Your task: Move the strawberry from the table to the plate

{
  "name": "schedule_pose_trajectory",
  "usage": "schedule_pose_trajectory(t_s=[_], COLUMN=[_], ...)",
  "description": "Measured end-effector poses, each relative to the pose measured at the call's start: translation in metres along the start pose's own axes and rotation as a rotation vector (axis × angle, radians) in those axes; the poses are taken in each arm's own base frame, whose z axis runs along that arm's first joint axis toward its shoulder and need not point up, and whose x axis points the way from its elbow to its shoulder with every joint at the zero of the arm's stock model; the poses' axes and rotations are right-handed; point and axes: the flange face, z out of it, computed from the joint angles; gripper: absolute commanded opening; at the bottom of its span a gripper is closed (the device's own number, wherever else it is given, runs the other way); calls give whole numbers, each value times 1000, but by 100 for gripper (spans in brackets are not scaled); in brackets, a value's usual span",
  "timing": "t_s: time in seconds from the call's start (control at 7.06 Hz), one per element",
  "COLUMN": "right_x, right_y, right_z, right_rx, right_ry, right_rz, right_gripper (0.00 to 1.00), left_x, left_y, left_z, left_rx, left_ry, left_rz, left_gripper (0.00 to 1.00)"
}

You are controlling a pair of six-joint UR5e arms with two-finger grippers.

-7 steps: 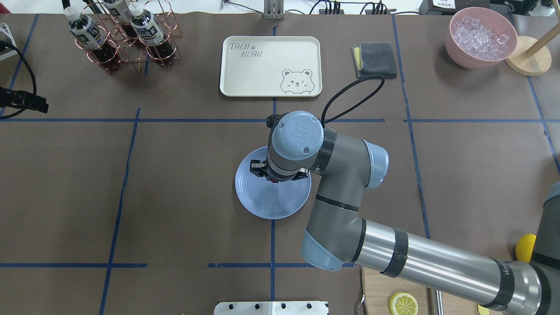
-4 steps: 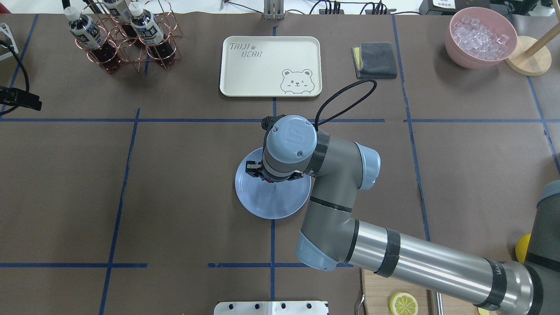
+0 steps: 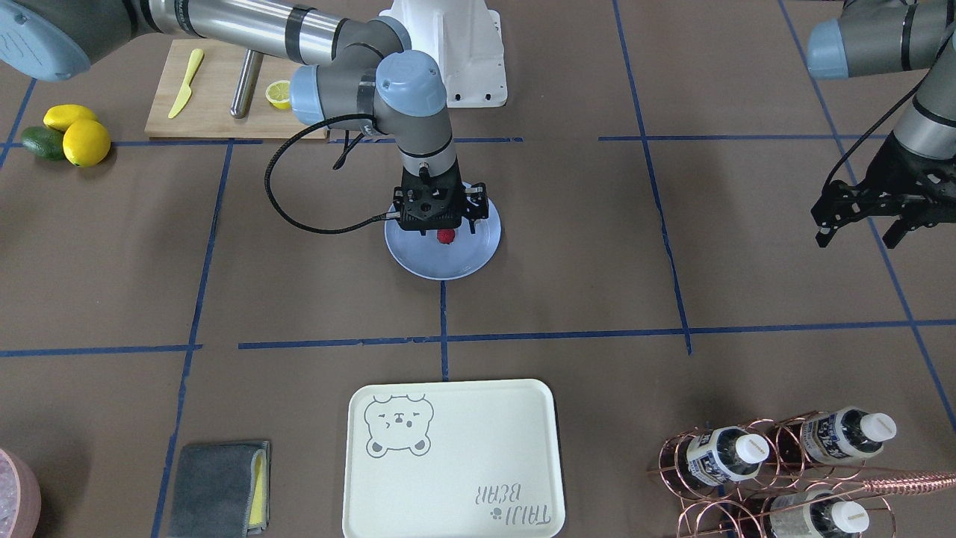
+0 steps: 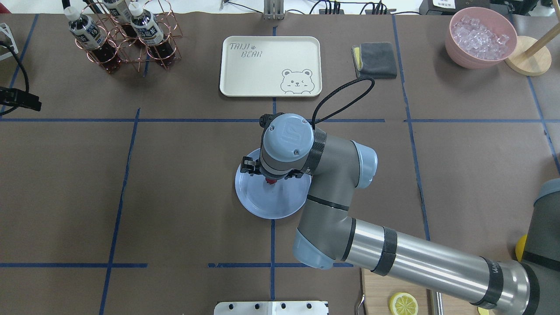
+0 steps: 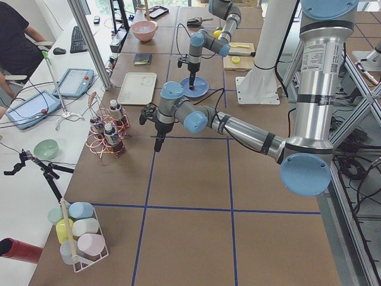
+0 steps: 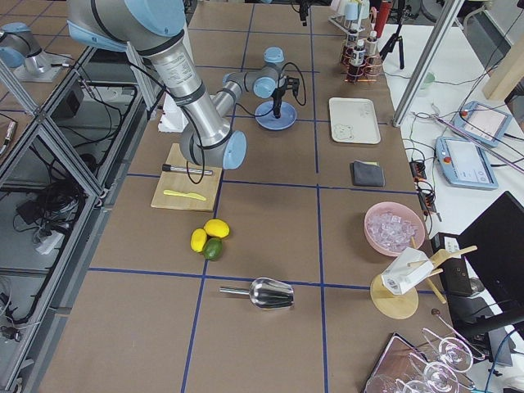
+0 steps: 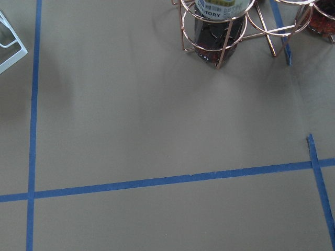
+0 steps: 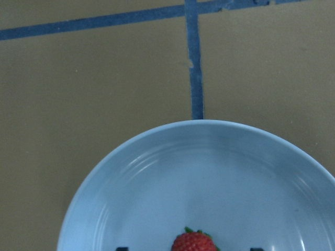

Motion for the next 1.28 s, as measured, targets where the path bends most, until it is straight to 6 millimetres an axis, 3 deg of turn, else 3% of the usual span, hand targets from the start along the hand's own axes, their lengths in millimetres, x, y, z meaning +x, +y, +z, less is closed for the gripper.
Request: schedule_pose_trajectory(t_s=[0.14, 0.28, 0.42, 0.57, 0.85, 1.28], right_x=[0, 5, 19, 47, 146, 314], right_y=[-8, -18, -28, -41, -86, -155], right_z=[-24, -61, -102, -137, -181, -224], right_rx=[-6, -10, -2, 12, 10, -81], right_ry=[-3, 10, 43, 90, 155, 166], right_rz=[11, 27, 23, -20, -143, -268], right_gripper=[100, 100, 100, 100, 100, 100], left_x=[-1, -4, -12, -32, -97, -194], left_y=[0, 0, 2, 5, 18, 37], left_z=[0, 0, -3, -8, -22, -26], left_rx=[0, -2, -13, -30, -44, -116], left_ry=[-1, -1, 10, 28, 24, 12], left_rz=[-2, -6, -5, 11, 56, 113], left_gripper=[100, 100, 100, 100, 100, 100])
